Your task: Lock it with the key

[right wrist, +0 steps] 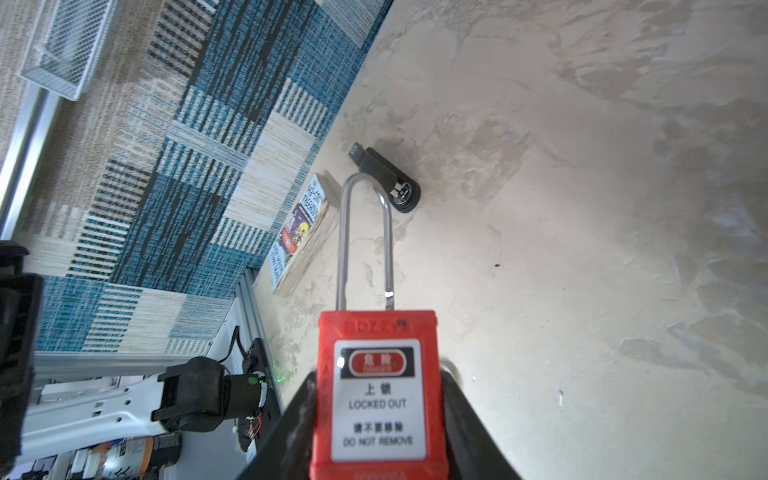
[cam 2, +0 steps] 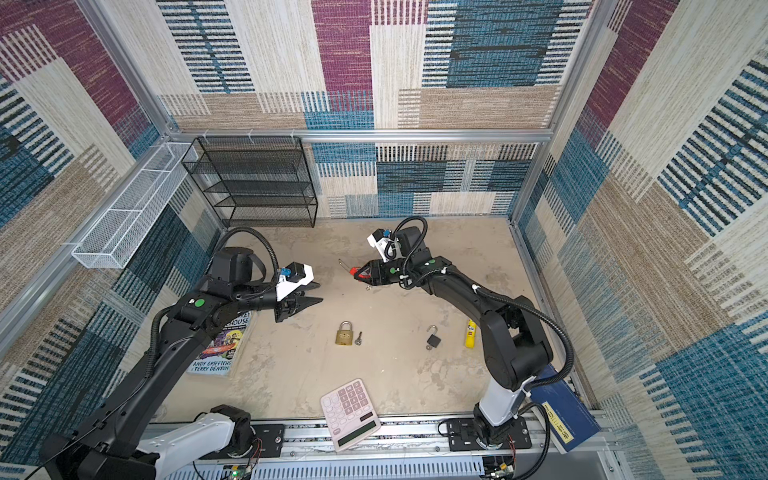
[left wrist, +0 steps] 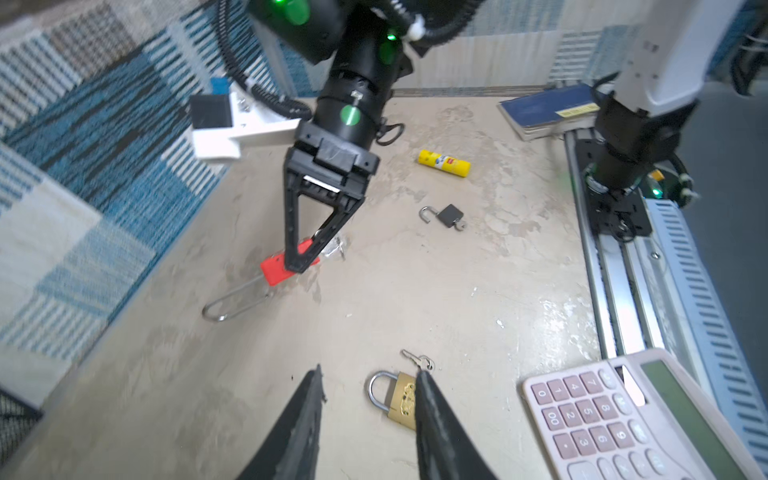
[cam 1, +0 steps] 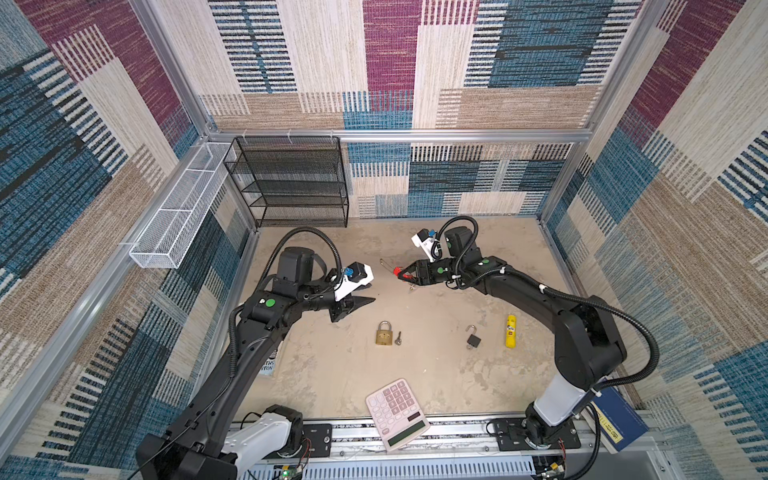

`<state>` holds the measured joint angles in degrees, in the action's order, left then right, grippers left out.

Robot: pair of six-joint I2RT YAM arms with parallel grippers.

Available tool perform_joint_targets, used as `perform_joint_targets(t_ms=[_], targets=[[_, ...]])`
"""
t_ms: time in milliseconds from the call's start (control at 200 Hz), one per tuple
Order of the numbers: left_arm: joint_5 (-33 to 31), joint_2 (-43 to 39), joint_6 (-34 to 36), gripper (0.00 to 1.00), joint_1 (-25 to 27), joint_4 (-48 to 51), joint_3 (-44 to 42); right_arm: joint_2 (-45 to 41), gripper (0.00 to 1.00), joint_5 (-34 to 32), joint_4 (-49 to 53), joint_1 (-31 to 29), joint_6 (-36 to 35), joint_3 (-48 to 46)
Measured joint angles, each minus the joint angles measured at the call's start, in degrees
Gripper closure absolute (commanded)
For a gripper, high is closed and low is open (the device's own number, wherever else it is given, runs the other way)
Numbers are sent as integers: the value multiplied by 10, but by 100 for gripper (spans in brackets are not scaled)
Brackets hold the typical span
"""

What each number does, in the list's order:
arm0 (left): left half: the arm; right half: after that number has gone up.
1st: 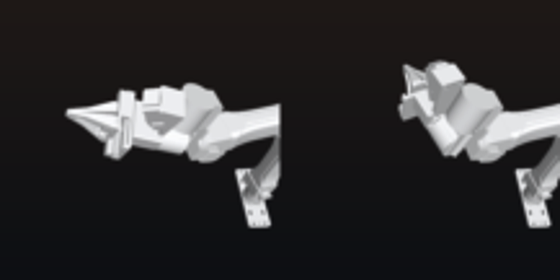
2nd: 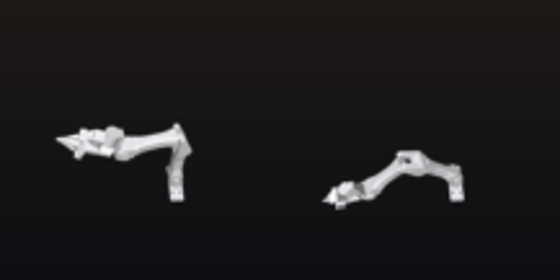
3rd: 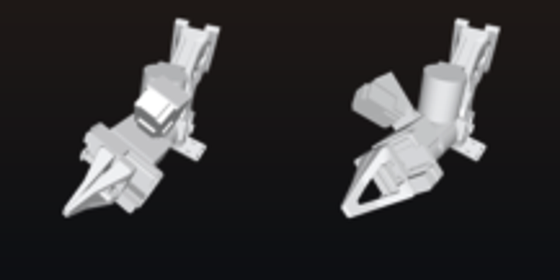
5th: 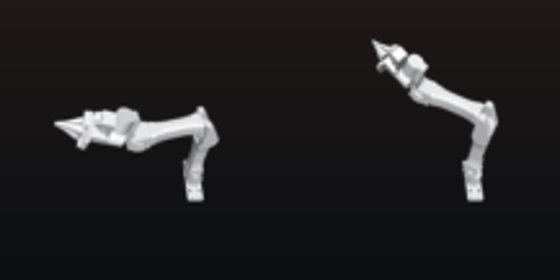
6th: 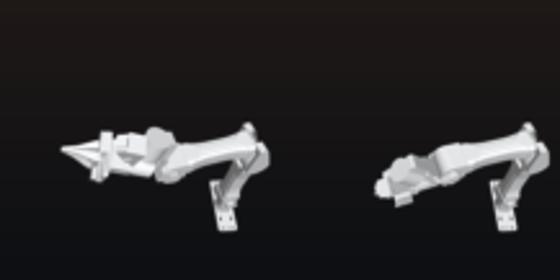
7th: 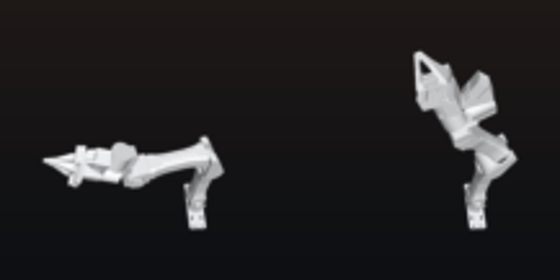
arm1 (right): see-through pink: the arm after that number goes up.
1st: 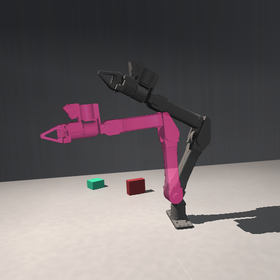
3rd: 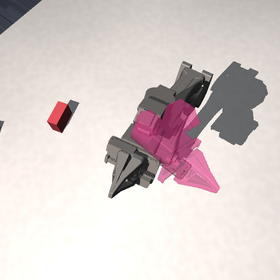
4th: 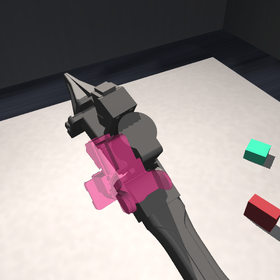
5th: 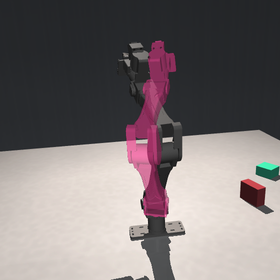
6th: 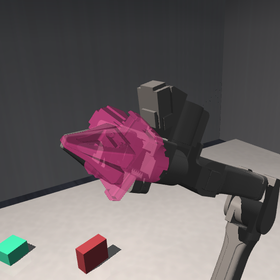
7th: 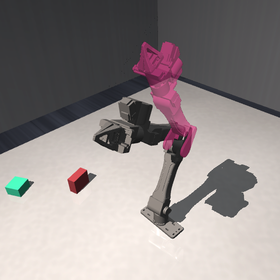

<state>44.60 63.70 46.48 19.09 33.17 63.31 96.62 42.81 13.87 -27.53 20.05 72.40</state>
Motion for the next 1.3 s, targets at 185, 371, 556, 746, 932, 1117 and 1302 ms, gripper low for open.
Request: perform_joint_targets(t_ms=[185, 371, 556, 746, 932, 1117, 1302], targets=[[-28, 47, 167, 61, 60, 17, 44, -37, 63, 4, 80, 0, -20, 22], [-72, 91, 266, 57, 77, 29, 82, -69, 64, -6, 144, 0, -50, 27], [-93, 125, 319, 52, 88, 33, 108, -94, 64, -8, 177, 0, -63, 21], [-101, 149, 337, 51, 96, 37, 122, -106, 64, 6, 191, 0, -68, 15], [-101, 171, 338, 51, 103, 37, 143, -109, 64, 26, 192, 0, -68, 12], [-101, 194, 338, 50, 111, 37, 160, -113, 65, 44, 193, -1, -68, 11], [-101, 210, 338, 51, 116, 37, 173, -120, 65, 61, 193, -2, -70, 9]])
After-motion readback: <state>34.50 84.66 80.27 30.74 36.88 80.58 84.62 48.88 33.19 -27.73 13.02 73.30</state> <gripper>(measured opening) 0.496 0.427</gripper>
